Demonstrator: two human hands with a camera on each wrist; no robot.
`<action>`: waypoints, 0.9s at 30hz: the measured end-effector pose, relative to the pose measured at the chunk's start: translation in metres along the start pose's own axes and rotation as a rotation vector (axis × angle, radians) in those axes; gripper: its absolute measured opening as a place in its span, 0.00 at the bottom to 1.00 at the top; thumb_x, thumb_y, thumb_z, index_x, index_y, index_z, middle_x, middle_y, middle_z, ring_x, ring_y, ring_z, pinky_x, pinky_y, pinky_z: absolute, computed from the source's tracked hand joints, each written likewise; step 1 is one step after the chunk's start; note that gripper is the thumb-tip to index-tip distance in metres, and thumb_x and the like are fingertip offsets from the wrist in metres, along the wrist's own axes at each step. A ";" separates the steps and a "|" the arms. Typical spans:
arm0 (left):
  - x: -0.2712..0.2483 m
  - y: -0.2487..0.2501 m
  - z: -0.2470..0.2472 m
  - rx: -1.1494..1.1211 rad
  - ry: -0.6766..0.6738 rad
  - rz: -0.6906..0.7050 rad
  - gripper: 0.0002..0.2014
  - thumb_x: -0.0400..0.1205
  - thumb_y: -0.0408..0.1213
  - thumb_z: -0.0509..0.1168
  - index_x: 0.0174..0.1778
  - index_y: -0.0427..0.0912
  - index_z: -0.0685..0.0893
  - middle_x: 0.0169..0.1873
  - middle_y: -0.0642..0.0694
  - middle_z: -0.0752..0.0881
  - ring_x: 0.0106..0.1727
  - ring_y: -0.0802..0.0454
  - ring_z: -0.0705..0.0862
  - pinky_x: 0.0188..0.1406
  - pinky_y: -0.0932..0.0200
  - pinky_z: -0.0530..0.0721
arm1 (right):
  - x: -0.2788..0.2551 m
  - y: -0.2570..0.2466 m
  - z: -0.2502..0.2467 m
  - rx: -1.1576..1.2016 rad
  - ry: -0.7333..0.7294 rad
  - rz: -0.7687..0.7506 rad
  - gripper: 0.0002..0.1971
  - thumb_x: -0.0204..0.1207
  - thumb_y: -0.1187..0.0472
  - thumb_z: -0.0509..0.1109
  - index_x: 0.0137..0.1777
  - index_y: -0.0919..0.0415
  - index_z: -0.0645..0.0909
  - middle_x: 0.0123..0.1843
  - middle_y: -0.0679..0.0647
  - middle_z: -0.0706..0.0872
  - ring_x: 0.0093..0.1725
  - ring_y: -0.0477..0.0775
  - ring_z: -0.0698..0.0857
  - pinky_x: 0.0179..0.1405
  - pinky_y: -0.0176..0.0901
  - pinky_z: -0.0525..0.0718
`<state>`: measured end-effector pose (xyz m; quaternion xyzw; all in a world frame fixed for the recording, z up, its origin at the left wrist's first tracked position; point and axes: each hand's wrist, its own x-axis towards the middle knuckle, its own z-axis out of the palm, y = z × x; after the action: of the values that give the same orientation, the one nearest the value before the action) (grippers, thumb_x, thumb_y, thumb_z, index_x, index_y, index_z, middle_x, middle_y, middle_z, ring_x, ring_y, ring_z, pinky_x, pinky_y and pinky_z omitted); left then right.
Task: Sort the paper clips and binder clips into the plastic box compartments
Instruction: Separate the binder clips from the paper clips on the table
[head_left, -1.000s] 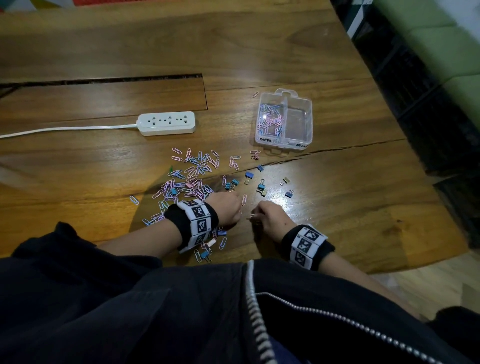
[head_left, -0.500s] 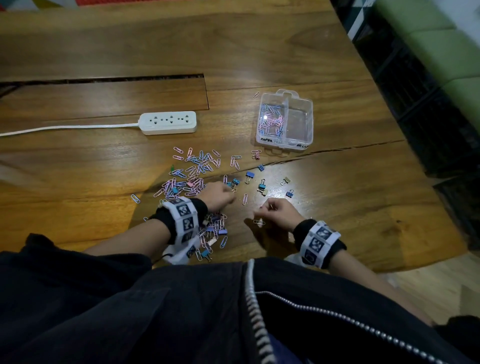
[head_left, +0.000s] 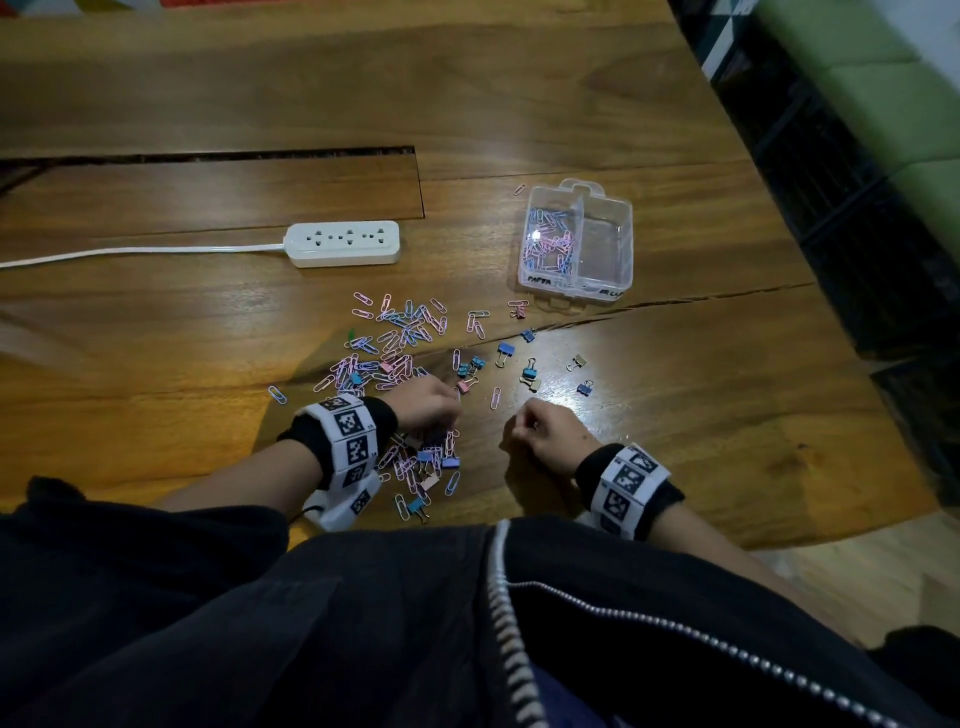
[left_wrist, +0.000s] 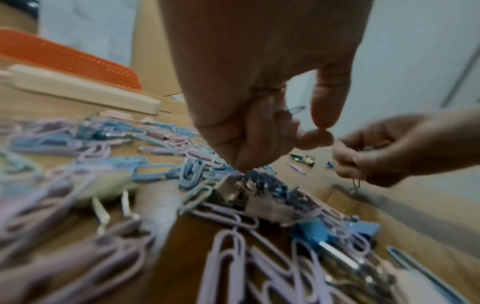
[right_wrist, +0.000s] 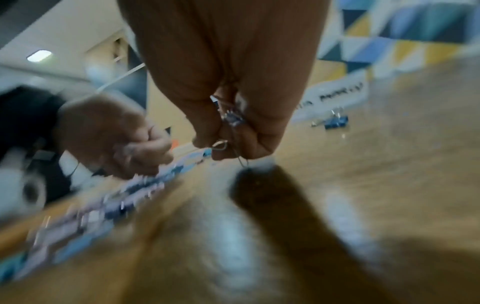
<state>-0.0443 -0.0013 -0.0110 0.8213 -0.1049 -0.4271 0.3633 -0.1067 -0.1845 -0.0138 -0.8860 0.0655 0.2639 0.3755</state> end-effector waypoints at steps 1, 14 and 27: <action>0.001 -0.001 0.001 0.114 0.009 0.024 0.12 0.79 0.39 0.63 0.29 0.42 0.79 0.29 0.47 0.78 0.31 0.55 0.76 0.37 0.60 0.78 | 0.003 0.000 -0.002 0.134 0.018 0.021 0.07 0.79 0.67 0.61 0.40 0.58 0.72 0.41 0.51 0.77 0.42 0.49 0.74 0.37 0.34 0.71; -0.004 0.004 0.006 0.828 -0.098 0.112 0.08 0.78 0.43 0.66 0.47 0.42 0.82 0.38 0.50 0.81 0.42 0.53 0.78 0.51 0.54 0.81 | 0.036 -0.019 0.003 0.119 0.047 0.016 0.04 0.76 0.62 0.66 0.41 0.55 0.74 0.46 0.55 0.81 0.44 0.51 0.77 0.45 0.40 0.76; -0.011 -0.003 -0.015 -0.591 -0.066 -0.070 0.13 0.80 0.31 0.51 0.28 0.41 0.67 0.17 0.51 0.70 0.12 0.59 0.64 0.12 0.72 0.62 | 0.039 -0.021 0.002 -0.368 -0.004 -0.076 0.08 0.78 0.61 0.64 0.51 0.66 0.75 0.56 0.59 0.72 0.48 0.52 0.72 0.59 0.45 0.75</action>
<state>-0.0393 0.0138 -0.0005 0.6688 0.0406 -0.4780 0.5679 -0.0676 -0.1646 -0.0218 -0.9411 -0.0180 0.2586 0.2169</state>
